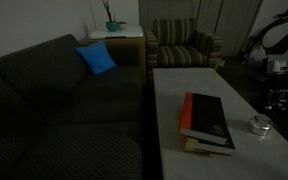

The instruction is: Place the lid on the table

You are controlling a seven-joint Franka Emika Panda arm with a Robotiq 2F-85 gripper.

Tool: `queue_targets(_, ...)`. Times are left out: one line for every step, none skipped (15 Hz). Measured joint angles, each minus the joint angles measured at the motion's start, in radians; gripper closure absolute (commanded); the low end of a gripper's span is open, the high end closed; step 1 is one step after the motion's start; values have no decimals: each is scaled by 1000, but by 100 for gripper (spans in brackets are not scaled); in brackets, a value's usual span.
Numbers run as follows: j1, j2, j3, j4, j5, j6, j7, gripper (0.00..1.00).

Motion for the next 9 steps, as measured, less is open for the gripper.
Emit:
queue_targets(-8,17,1,18,4,0,0,0)
queue_targets(-16,24,1,21,8,7,-1,0)
queue_targets(-23,24,2,20,13,11,-2,0)
queue_targets(-29,24,3,20,17,15,-4,0)
queue_targets(-34,24,5,20,20,20,-6,0)
queue_targets(-37,24,7,20,23,27,-7,0)
queue_targets(-39,24,8,20,26,35,-8,0)
queue_targets(-41,24,9,20,28,40,-8,0)
queue_targets(-42,24,11,19,31,42,-11,0)
